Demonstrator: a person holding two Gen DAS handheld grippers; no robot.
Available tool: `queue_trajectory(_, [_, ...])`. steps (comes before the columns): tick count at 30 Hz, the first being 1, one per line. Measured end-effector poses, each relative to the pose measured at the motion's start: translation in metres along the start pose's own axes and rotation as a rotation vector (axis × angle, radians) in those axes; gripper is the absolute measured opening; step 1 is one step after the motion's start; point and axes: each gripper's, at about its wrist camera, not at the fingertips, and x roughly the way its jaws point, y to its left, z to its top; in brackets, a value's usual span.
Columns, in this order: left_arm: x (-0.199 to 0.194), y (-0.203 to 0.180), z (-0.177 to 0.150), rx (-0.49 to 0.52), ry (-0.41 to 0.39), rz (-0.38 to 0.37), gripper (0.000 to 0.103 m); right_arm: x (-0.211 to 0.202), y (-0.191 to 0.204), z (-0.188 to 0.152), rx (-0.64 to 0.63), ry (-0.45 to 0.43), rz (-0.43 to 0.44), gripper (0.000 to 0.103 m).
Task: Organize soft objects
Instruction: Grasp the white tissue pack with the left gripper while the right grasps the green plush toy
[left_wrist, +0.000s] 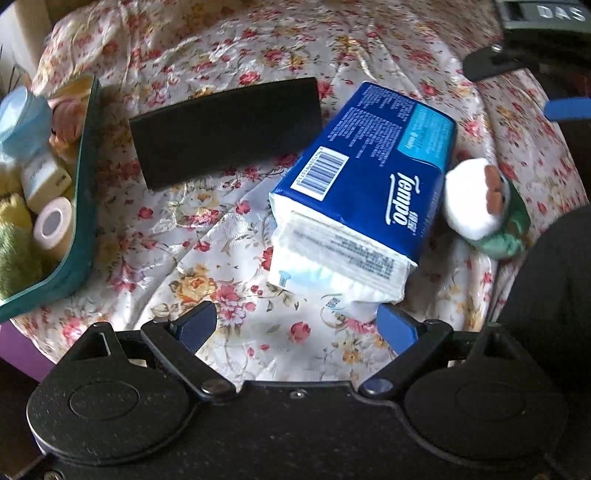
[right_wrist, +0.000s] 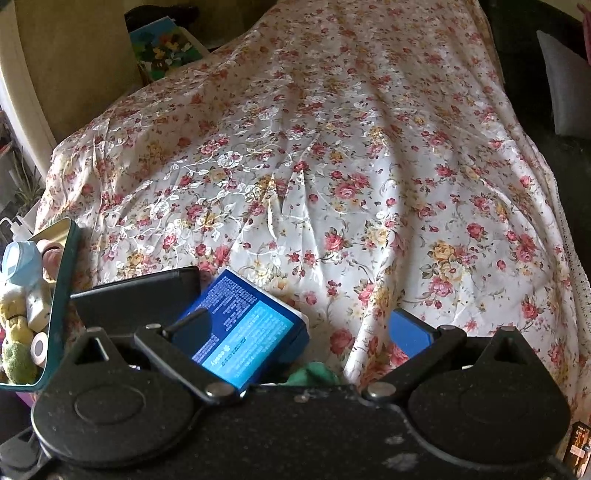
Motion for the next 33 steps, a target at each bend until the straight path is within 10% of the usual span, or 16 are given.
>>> queue_trajectory(14, [0.003,-0.01,0.003,0.036,-0.102,0.026,0.09,0.004,0.002,0.001,-0.014,0.031,-0.007,0.102])
queue_trajectory(18, [0.001,-0.011,0.005,0.053,-0.116,0.011,0.069,0.006,0.003,0.003,-0.05,0.072,0.016,0.102])
queue_trajectory(33, [-0.024,0.02,0.007,-0.109,-0.133,-0.017,0.065,0.009,0.019,0.001,-0.4,0.301,0.029,0.102])
